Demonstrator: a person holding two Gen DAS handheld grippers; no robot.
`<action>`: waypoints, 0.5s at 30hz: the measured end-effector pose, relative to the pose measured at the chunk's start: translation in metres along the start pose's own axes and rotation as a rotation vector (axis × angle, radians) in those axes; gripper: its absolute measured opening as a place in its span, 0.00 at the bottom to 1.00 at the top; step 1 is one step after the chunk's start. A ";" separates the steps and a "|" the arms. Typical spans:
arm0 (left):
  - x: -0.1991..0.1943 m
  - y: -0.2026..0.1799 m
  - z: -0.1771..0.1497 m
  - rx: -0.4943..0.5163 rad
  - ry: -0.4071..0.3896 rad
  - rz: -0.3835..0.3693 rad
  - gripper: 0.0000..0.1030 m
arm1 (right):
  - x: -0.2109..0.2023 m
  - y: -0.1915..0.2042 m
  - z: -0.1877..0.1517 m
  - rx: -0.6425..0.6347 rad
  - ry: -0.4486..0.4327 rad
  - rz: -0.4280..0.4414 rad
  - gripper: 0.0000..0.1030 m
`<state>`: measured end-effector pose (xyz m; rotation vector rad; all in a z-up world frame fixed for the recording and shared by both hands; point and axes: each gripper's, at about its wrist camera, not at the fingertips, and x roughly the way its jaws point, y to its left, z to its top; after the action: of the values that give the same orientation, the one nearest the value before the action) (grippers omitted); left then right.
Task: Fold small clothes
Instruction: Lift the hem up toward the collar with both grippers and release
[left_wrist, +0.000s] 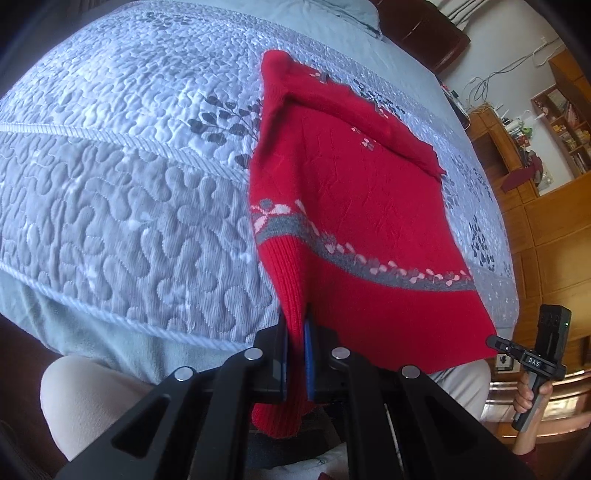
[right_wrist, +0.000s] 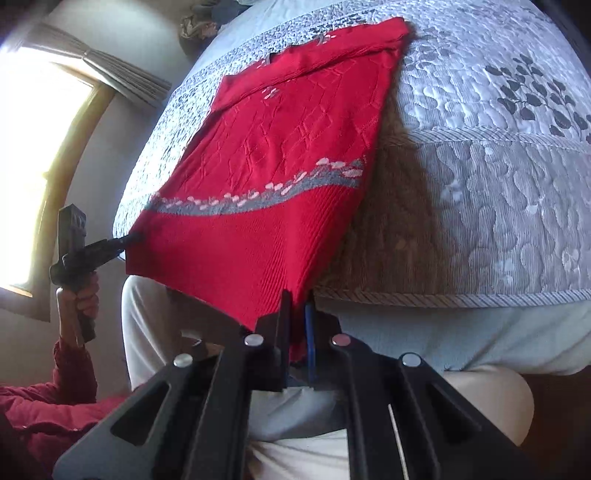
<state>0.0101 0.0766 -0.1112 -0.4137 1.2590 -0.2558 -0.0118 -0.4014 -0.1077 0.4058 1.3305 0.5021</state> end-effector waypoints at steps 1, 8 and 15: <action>0.002 -0.002 0.006 -0.005 -0.001 0.003 0.06 | 0.000 0.000 0.006 0.007 -0.004 0.011 0.05; 0.011 -0.011 0.076 -0.037 -0.057 -0.018 0.07 | -0.015 -0.006 0.085 0.059 -0.053 0.027 0.05; 0.062 -0.005 0.158 -0.103 -0.043 0.015 0.07 | 0.010 -0.033 0.171 0.140 -0.022 -0.014 0.06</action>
<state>0.1793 0.0724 -0.1231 -0.4958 1.2360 -0.1685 0.1608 -0.4224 -0.1000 0.5155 1.3509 0.3929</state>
